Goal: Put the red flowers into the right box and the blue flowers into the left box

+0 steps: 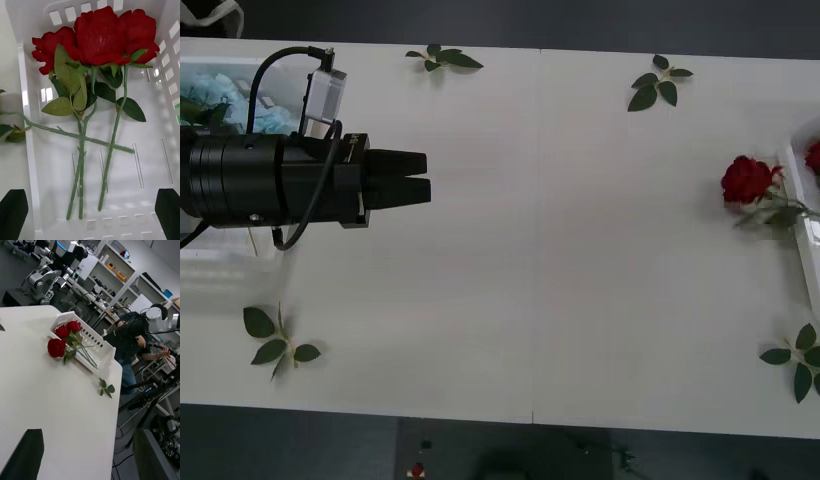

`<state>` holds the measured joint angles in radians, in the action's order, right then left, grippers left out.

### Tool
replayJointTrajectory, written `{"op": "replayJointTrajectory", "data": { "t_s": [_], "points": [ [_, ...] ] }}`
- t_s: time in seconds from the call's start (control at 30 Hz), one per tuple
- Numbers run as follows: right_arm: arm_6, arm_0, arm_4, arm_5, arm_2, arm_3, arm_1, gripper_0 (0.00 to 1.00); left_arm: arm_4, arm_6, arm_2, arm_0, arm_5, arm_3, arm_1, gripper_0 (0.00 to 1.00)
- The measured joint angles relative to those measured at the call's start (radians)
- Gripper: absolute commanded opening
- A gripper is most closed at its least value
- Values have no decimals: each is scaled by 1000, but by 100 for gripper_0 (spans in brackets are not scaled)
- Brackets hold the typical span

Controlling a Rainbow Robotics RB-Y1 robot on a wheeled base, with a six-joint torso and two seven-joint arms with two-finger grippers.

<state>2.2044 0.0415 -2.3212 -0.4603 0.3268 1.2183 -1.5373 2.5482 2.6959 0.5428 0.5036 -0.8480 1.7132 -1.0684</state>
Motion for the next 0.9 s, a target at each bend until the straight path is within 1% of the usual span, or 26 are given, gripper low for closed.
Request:
{"op": "replayJointTrajectory", "data": {
  "t_s": [0.3, 0.43, 0.53, 0.63, 0.73, 0.8, 0.9],
  "points": [
    [0, 0, -48, -1, 0, 20, 0, 100, 0, 0, 0, 0, 0, 0, 0, 68],
    [0, 0, -90, -33, -12, 53, 10, 100, 0, 0, 0, 0, 0, 0, 0, 68],
    [0, 0, -89, -66, -62, 74, 58, 100, 0, 0, 0, 0, 0, 0, 0, 68],
    [0, -1, -85, -108, -136, 110, 129, 100, 0, 0, 0, 0, 0, 0, 0, 68],
    [1, -5, -29, -88, -190, 189, 198, 100, 0, 0, 0, 0, 0, 0, 0, 68],
    [9, -18, 26, -69, -206, 254, 237, 100, 0, 0, 0, 0, 0, -1, 0, 68],
    [81, -54, 68, -64, -206, 343, 288, 100, 0, 0, 0, 0, 0, -1, 0, 68]
  ]
}}
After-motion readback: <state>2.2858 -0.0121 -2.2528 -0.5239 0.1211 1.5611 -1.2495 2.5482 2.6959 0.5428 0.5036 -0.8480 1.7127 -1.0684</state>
